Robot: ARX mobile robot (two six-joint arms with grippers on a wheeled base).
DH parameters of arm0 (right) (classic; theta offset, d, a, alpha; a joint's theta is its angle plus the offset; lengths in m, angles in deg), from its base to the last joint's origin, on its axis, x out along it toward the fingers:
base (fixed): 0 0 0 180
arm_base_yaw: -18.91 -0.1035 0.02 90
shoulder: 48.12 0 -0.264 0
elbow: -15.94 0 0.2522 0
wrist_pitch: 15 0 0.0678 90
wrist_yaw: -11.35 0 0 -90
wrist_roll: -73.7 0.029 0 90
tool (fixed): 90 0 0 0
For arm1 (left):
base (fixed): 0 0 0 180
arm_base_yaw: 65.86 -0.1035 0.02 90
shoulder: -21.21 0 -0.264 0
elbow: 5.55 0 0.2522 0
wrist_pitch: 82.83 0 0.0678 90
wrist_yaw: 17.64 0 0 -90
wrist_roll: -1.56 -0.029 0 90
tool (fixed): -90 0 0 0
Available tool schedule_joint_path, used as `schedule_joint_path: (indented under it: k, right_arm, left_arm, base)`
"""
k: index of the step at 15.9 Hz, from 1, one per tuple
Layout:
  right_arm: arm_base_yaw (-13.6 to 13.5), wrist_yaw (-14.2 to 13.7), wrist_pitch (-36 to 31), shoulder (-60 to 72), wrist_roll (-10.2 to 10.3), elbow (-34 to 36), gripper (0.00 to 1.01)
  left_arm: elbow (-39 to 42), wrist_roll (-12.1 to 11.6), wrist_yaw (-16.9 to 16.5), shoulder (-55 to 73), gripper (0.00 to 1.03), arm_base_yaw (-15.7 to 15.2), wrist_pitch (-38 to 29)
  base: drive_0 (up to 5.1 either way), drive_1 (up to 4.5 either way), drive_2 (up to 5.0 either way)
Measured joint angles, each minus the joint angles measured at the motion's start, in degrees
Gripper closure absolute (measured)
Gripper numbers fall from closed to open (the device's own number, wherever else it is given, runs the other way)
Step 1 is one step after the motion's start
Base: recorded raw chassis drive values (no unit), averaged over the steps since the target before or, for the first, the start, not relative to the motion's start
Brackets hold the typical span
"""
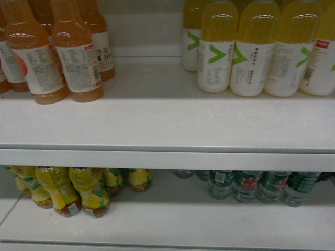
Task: Move water from second to third shelf
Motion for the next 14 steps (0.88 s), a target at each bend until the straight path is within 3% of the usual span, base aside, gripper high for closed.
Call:
schedule_joint_path:
  k: [9, 14]
  right_arm:
    - [0.0, 0.1, 0.2, 0.0, 0.0, 0.0, 0.69]
    - [0.0, 0.1, 0.0, -0.1, 0.0, 0.0, 0.69]
  left_arm:
    - [0.0, 0.0, 0.0, 0.0, 0.05, 0.0, -0.2]
    - [0.0, 0.0, 0.0, 0.0, 0.05, 0.0, -0.2]
  base:
    - [0.0, 0.00, 0.0]
    - [-5.1, 2.37, 2.4]
